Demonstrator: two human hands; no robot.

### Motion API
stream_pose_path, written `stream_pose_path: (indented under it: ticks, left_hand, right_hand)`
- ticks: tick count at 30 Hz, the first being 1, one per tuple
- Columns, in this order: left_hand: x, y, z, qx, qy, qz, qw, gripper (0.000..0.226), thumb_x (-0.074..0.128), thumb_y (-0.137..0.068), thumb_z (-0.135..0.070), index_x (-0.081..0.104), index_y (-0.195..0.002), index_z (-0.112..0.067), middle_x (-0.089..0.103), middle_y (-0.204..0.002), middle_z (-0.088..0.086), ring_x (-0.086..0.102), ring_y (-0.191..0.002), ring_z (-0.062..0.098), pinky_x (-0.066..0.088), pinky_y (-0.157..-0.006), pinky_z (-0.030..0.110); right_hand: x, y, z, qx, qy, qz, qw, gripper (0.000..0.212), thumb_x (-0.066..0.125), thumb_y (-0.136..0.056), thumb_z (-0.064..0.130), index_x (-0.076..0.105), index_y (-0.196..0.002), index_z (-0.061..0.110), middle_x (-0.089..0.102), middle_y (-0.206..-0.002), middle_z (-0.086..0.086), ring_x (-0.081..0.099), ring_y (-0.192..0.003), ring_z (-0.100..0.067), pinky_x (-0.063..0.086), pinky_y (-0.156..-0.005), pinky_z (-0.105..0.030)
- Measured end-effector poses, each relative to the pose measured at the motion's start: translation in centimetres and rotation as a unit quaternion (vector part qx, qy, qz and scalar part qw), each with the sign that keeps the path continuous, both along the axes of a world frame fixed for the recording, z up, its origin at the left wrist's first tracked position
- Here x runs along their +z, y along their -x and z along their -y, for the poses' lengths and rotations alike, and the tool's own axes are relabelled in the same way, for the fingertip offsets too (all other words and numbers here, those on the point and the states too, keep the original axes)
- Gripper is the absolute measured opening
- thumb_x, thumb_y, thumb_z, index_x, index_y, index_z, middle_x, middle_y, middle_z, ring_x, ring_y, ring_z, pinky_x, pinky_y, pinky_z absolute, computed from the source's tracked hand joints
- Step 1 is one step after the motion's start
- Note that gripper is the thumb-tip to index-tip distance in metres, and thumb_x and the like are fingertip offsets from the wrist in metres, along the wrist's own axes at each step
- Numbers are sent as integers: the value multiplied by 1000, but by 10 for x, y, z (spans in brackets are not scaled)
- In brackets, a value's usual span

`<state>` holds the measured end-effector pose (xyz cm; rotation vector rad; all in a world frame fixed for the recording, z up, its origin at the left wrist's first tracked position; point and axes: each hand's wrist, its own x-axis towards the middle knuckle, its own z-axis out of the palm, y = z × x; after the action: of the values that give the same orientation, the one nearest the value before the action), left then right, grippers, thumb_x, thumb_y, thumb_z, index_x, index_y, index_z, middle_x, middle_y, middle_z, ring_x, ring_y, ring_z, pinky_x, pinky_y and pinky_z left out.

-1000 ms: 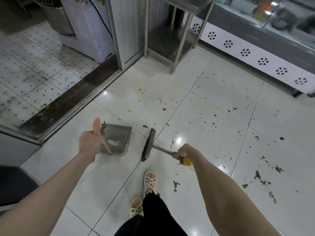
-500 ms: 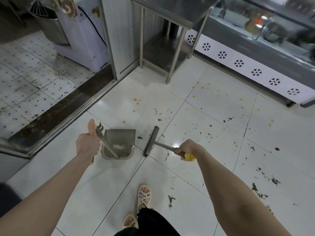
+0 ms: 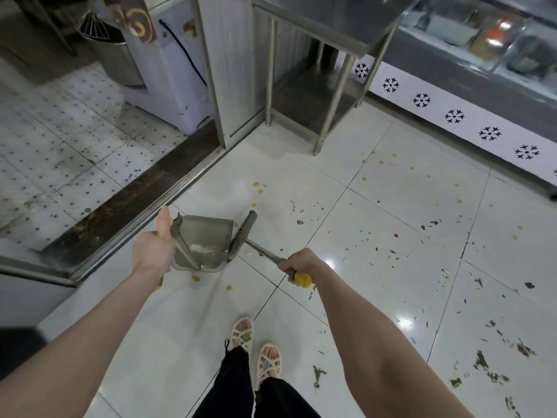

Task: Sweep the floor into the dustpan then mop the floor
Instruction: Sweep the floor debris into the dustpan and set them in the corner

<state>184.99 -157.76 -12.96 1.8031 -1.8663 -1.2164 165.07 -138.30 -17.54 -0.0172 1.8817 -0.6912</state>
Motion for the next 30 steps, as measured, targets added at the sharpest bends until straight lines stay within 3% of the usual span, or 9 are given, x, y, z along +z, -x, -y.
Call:
stream_pose_path:
  ticks: [2, 5, 8, 10, 13, 17, 21, 25, 30]
  left_hand:
    - [-4, 7, 14, -2, 2, -2, 1000, 83, 23, -80, -81, 43, -52, -6, 46, -50, 15, 44, -43, 26, 39, -54, 34]
    - [-8, 18, 34, -22, -3, 9, 1000, 83, 23, -79, -83, 40, -51, -8, 47, -54, 16, 43, -43, 28, 40, -51, 38]
    - [-11, 34, 44, -41, -16, 13, 999, 81, 23, -78, -84, 36, -49, -10, 44, -61, 31, 52, -63, 53, 46, -63, 60]
    - [-12, 48, 46, -53, -36, 4, 998, 80, 24, -77, -84, 34, -49, -10, 45, -66, 38, 53, -80, 62, 46, -69, 65]
    - [-15, 66, 42, -72, -45, 1, 996, 82, 24, -75, -86, 39, -51, -9, 49, -61, 26, 57, -81, 57, 49, -71, 60]
    - [-20, 86, 32, -109, -46, 14, 993, 93, 15, -63, -94, 47, -54, -7, 60, -72, 30, 60, -71, 46, 51, -67, 49]
    - [-25, 109, 24, -131, -60, 28, 989, 90, 18, -74, -87, 56, -65, -6, 66, -88, 28, 64, -85, 43, 53, -77, 50]
    - [-28, 128, 17, -158, -67, 11, 985, 87, 20, -78, -84, 52, -56, -7, 64, -78, 28, 64, -83, 45, 54, -76, 51]
    - [-29, 147, 8, -177, -83, 14, 981, 84, 19, -76, -85, 48, -58, -8, 64, -90, 32, 63, -88, 47, 52, -79, 52]
  right_hand:
    - [-7, 1, 17, 6, -12, 6, 1000, 32, 60, -81, 0, 41, -57, 9, 43, -55, -6, 43, -56, -19, 42, -51, -22]
    - [-15, 2, 39, 8, -46, 3, 999, 32, 62, -79, 4, 43, -53, 8, 47, -38, -3, 47, -34, -15, 37, -36, -15]
    - [-24, 9, 49, -4, -75, 10, 997, 26, 61, -80, 1, 46, -60, 6, 50, -56, -9, 48, -44, -18, 41, -38, -17]
    - [-26, 18, 44, -27, -88, 18, 996, 21, 63, -80, -1, 48, -65, 5, 50, -65, -11, 50, -50, -22, 47, -44, -21]
    - [-22, 35, 26, -40, -101, 13, 994, 24, 64, -81, 0, 47, -66, 5, 47, -66, -10, 48, -54, -22, 43, -41, -23]
    - [-13, 57, -7, -62, -118, 5, 991, 23, 61, -83, 0, 45, -67, 5, 45, -66, -9, 48, -51, -22, 40, -36, -17]
    - [-6, 71, -44, -102, -139, -3, 985, 29, 60, -86, -1, 43, -64, 6, 43, -63, -9, 49, -35, -19, 36, -31, -12]
    - [-13, 77, -74, -133, -157, -30, 978, 25, 63, -84, -2, 46, -67, 5, 45, -68, -9, 46, -59, -22, 45, -42, -22]
    - [-19, 80, -83, -116, -175, -70, 975, 20, 66, -83, 4, 51, -70, 4, 50, -68, -9, 53, -63, -23, 49, -54, -28]
